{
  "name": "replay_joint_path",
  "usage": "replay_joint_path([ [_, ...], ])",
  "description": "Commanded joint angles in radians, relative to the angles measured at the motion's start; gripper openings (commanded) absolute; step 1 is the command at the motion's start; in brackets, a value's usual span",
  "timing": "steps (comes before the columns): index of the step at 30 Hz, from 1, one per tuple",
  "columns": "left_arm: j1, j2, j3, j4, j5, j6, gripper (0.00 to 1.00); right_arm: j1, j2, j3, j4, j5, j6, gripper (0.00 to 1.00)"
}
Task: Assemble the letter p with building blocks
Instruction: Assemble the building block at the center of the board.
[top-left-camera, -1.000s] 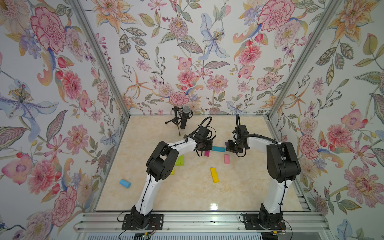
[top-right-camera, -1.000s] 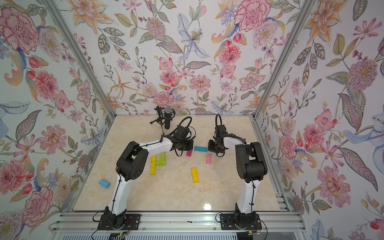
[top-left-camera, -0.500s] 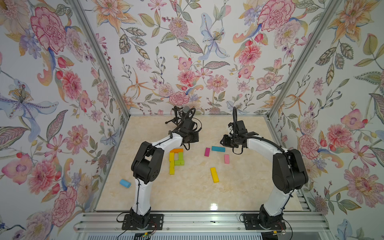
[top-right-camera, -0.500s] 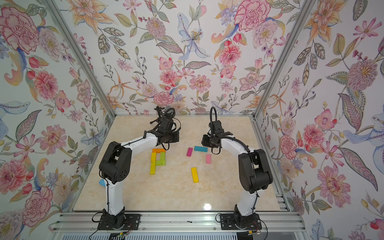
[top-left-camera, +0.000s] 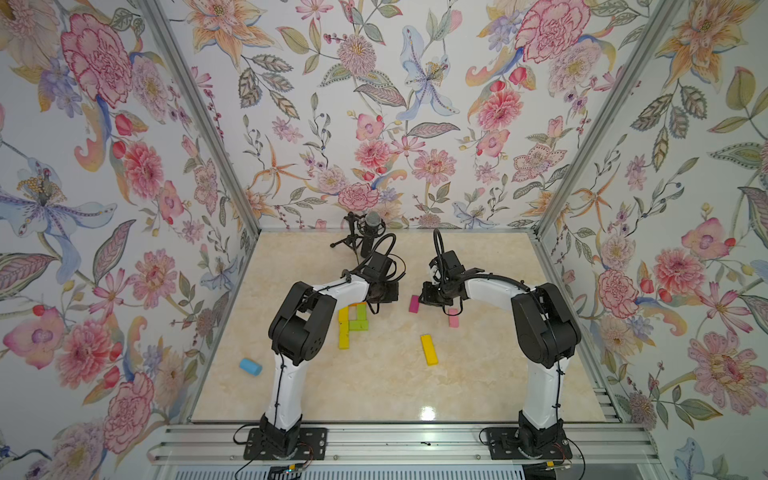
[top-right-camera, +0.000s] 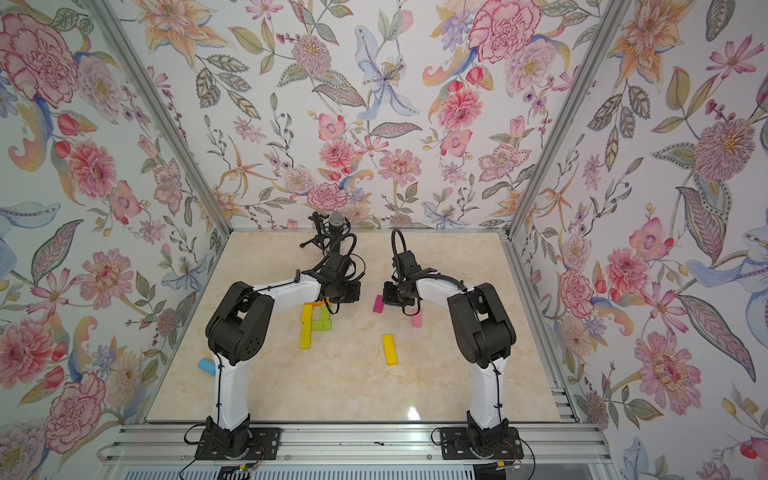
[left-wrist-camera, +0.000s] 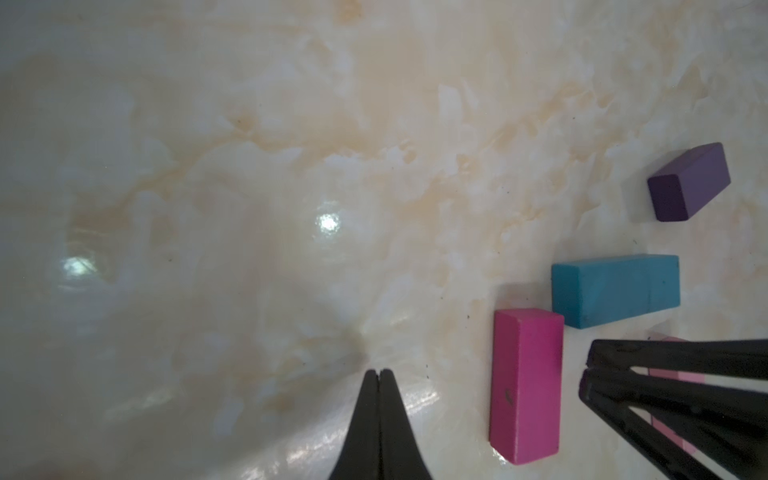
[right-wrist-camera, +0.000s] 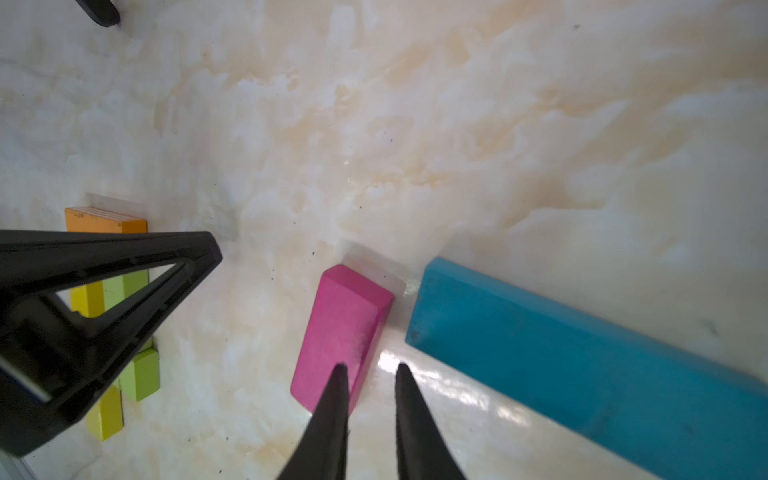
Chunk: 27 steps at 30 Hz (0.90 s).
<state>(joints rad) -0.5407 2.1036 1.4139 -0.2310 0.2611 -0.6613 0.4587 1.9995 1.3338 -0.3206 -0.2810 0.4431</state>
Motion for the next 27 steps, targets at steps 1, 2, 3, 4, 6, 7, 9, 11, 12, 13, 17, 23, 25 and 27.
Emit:
replay_joint_path([
  [1,-0.023,0.016,-0.004,0.032,0.033,0.006,0.00,0.004,0.007,-0.005,0.003,-0.011,0.015,0.14],
  [2,-0.029,0.019,0.000,0.031,0.035,0.007,0.00,0.004,0.009,-0.004,0.003,-0.015,0.019,0.10],
  [3,-0.034,0.021,0.003,0.032,0.037,0.006,0.00,0.004,0.011,-0.005,0.003,-0.017,0.021,0.07],
  [4,-0.038,0.022,0.003,0.033,0.039,0.006,0.00,0.004,0.010,-0.007,0.004,-0.017,0.023,0.04],
  [6,-0.044,0.027,0.004,0.036,0.043,0.005,0.00,0.005,0.012,-0.009,0.005,-0.017,0.026,0.00],
  [7,-0.047,0.029,0.005,0.036,0.045,0.004,0.00,0.005,0.014,-0.010,0.006,-0.017,0.026,0.00],
  [9,-0.055,0.033,0.004,0.036,0.048,0.002,0.00,0.005,0.020,-0.016,0.006,-0.019,0.028,0.00],
  [11,-0.060,0.040,0.001,0.041,0.053,-0.001,0.00,0.006,0.025,-0.022,0.006,-0.020,0.031,0.00],
  [12,-0.063,0.043,0.001,0.043,0.057,-0.002,0.00,0.006,0.026,-0.022,0.006,-0.020,0.032,0.00],
  [13,-0.065,0.046,-0.001,0.048,0.064,-0.004,0.00,0.008,0.027,-0.027,0.005,-0.019,0.032,0.00],
  [17,-0.079,0.047,-0.014,0.068,0.076,-0.017,0.00,0.014,0.030,-0.041,0.008,-0.021,0.029,0.00],
  [23,-0.107,0.044,-0.032,0.084,0.086,-0.029,0.00,0.019,0.034,-0.062,0.021,-0.033,0.031,0.00],
  [25,-0.119,0.041,-0.034,0.087,0.088,-0.032,0.00,0.022,0.033,-0.065,0.025,-0.033,0.032,0.00],
  [27,-0.132,0.038,-0.037,0.087,0.087,-0.034,0.00,0.023,0.033,-0.066,0.026,-0.033,0.032,0.00],
])
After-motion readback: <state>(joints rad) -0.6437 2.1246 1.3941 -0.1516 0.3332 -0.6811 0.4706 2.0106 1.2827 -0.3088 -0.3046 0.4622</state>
